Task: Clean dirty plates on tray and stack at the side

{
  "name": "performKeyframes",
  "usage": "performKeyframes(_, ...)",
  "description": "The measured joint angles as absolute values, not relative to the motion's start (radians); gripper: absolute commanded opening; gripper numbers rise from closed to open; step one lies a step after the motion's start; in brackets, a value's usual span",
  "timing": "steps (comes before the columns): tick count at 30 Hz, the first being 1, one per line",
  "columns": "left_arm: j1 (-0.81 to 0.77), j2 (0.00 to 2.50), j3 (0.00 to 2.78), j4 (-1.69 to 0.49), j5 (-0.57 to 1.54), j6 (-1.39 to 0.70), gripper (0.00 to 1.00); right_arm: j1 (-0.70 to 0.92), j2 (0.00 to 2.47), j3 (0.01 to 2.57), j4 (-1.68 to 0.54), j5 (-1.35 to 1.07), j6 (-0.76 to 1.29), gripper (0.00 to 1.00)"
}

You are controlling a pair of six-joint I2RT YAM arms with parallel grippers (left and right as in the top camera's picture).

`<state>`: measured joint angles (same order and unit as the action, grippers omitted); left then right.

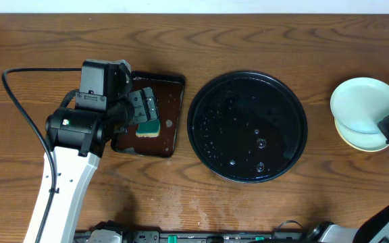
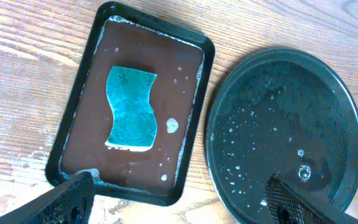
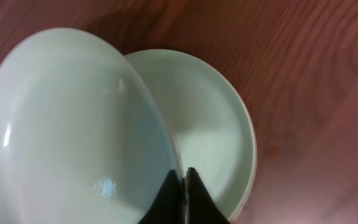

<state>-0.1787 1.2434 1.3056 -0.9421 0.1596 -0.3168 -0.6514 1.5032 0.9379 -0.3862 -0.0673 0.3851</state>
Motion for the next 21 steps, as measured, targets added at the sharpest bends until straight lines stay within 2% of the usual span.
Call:
performKeyframes(1, -0.178, 1.243, 1.306, -0.942, 0.160, -0.317, 0.88, -0.652, 1.518, 0.937, -0.375, -0.074, 0.385, 0.51)
performKeyframes(3, -0.178, 1.243, 1.306, -0.942, 0.159, -0.317, 0.88, -0.651, 1.533, 0.937, -0.360, -0.083, 0.385, 0.55)
performKeyframes(7, -0.179, 1.243, 1.306, -0.942, 0.159, -0.317, 0.88, -0.651, 1.488, 0.937, -0.360, -0.142, 0.375, 0.53)
performKeyframes(10, -0.178, 1.243, 1.306, -0.942, 0.160, -0.317, 0.88, -0.621, 1.370, 0.938, -0.411, -0.279, 0.356, 0.50)
performKeyframes(14, -0.178, 1.243, 1.306, -0.942, 0.160, -0.317, 0.88, -0.475, 1.135, 0.944, -0.561, -0.458, 0.301, 0.52)
performKeyframes(15, -0.178, 1.243, 1.306, -0.942, 0.159, -0.317, 0.88, -0.407, 1.065, 0.945, -0.614, -0.485, 0.278, 0.59)
performKeyframes(16, -0.178, 1.243, 1.306, -0.942, 0.160, -0.317, 0.88, -0.360, 1.020, 0.946, -0.650, -0.501, 0.268, 0.99)
performKeyframes(21, -0.178, 1.243, 1.306, -0.942, 0.160, -0.317, 0.88, -0.135, 0.823, 0.947, -0.778, -0.534, 0.217, 0.99)
